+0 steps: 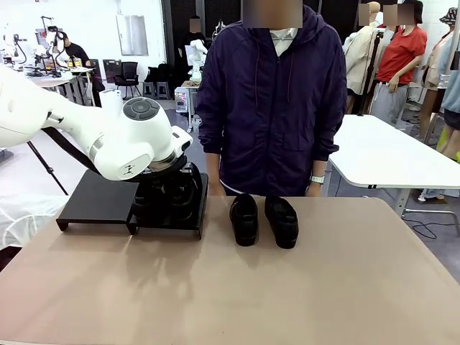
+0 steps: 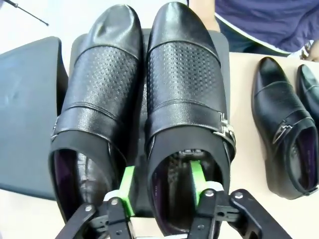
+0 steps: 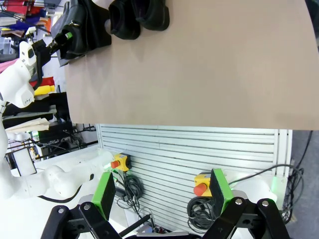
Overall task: Organize the shoes by placing them on the stand.
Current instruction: Place the Shoe from the middle of the table onto the Shoes Stand.
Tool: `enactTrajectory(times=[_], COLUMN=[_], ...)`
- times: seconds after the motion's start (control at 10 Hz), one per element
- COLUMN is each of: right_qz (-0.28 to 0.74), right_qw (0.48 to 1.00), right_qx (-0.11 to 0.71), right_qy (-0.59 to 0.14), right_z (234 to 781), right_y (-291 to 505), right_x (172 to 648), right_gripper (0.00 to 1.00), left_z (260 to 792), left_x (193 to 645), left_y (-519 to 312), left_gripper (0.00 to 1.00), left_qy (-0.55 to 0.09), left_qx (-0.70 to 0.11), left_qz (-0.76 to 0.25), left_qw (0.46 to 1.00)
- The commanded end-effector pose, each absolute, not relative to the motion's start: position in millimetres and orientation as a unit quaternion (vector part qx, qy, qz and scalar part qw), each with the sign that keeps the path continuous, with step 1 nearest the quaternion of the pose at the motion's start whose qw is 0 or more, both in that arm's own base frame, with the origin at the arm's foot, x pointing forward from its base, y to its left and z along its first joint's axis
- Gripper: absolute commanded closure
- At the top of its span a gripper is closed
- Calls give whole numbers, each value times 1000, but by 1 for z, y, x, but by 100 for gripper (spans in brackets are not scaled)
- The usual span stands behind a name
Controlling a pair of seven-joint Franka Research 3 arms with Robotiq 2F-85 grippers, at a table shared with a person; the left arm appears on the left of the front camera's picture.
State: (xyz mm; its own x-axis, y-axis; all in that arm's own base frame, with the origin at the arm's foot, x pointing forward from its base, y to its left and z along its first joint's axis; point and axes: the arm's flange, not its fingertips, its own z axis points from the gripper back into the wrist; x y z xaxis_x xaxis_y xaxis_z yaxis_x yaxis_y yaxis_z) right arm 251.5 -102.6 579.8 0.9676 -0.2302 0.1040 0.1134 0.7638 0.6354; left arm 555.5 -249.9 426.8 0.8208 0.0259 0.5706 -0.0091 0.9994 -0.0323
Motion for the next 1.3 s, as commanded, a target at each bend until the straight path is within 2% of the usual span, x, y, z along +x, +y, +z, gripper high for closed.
enactTrajectory(times=[0.0, 0.2, 0.5, 0.8, 1.0, 1.2], right_qz=[-80, -80, -80, -80, -80, -80], right_qw=[930, 930, 930, 930, 930, 930], right_qx=[346, 346, 346, 346, 346, 346], right_qy=[-93, -93, -93, -93, -93, -93], right_z=[582, 582, 582, 582, 582, 582], right_y=[-104, -104, -104, -104, -104, -104], right_x=[252, 252, 252, 252, 252, 252], right_gripper=[0, 0, 0, 0, 0, 0], left_z=[431, 452, 508, 574, 610, 660], left_x=[553, 539, 493, 415, 359, 316], left_y=[-252, -252, -233, -177, -134, -68], left_gripper=[0, 0, 0, 0, 0, 0], left_qy=[-324, -337, -326, -197, -120, -139], left_qx=[-11, -21, -82, -106, -157, -188], left_qz=[16, -3, -104, -185, -229, -174], left_qw=[946, 941, 936, 957, 953, 957])
